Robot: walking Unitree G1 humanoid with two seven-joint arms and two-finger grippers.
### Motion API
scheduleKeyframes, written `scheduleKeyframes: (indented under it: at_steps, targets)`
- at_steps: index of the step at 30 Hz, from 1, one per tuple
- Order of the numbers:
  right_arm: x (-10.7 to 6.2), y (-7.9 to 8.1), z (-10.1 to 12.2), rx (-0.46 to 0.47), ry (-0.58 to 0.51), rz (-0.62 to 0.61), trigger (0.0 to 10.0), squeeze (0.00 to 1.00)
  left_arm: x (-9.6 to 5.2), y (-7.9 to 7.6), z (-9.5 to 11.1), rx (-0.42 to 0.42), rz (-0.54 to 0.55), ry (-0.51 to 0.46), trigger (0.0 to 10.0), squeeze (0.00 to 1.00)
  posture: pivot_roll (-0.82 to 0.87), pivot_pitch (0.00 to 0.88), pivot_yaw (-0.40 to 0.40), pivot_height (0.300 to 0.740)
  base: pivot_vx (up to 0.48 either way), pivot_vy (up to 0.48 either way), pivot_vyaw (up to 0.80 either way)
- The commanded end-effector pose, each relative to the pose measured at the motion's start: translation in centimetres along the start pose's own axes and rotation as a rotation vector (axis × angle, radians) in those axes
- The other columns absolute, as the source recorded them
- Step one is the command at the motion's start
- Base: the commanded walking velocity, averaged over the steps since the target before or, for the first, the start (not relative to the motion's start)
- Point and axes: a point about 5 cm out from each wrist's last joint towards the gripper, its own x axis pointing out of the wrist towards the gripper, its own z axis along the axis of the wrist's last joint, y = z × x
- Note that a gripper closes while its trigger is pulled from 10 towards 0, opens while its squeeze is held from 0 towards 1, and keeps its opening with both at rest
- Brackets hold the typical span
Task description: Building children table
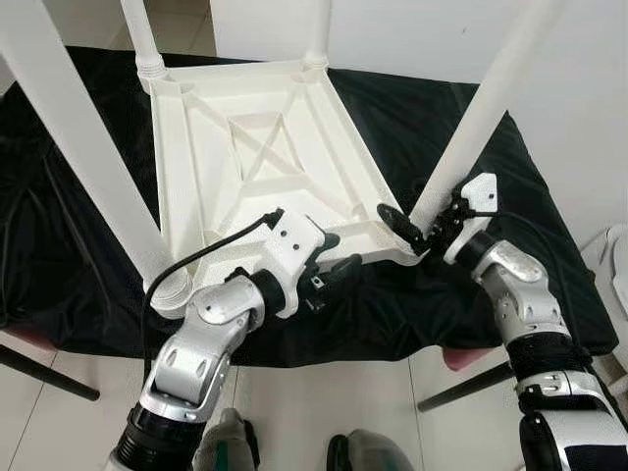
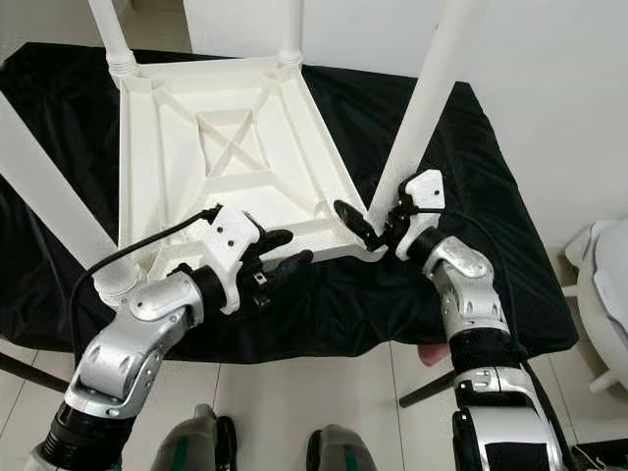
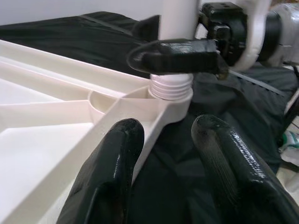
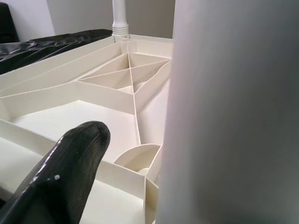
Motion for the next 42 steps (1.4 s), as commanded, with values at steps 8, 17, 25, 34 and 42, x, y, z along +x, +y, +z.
scheduleKeyframes:
  at_steps: [8,17,25,34,42]
  targets:
    - [-0.8,-1.1,-0.4,-0.029,0.032,-0.002,10.0,0.00,0.1,-0.7,-0.5,0.017,-0.051,0.015,10.0,0.00,-0.10,0.000,-0.037,0.740,0.000,0.000,0.00]
    - [-2.1,-2.1,-0.9,-0.023,0.053,-0.039,10.0,0.00,0.3,-0.7,-0.4,0.010,-0.070,0.008,10.0,0.00,-0.11,0.000,-0.031,0.740,0.000,0.000,0.00]
    - [-2.0,-1.8,-1.3,-0.003,0.039,-0.037,0.0,0.00,0.4,-0.8,-0.3,0.016,-0.079,0.008,10.0,0.00,-0.11,0.000,-0.028,0.740,0.000,0.000,0.00]
    - [-1.8,-1.6,-1.4,0.024,-0.008,-0.151,0.0,0.00,0.3,-0.7,-0.3,0.021,-0.073,0.008,10.0,0.00,-0.11,0.013,-0.032,0.740,0.000,0.000,0.00]
    - [-0.4,0.7,-1.5,0.060,-0.029,-0.343,0.0,0.00,0.1,-0.1,-0.3,0.020,-0.036,0.010,10.0,0.00,-0.11,0.034,-0.035,0.740,0.000,0.000,0.00]
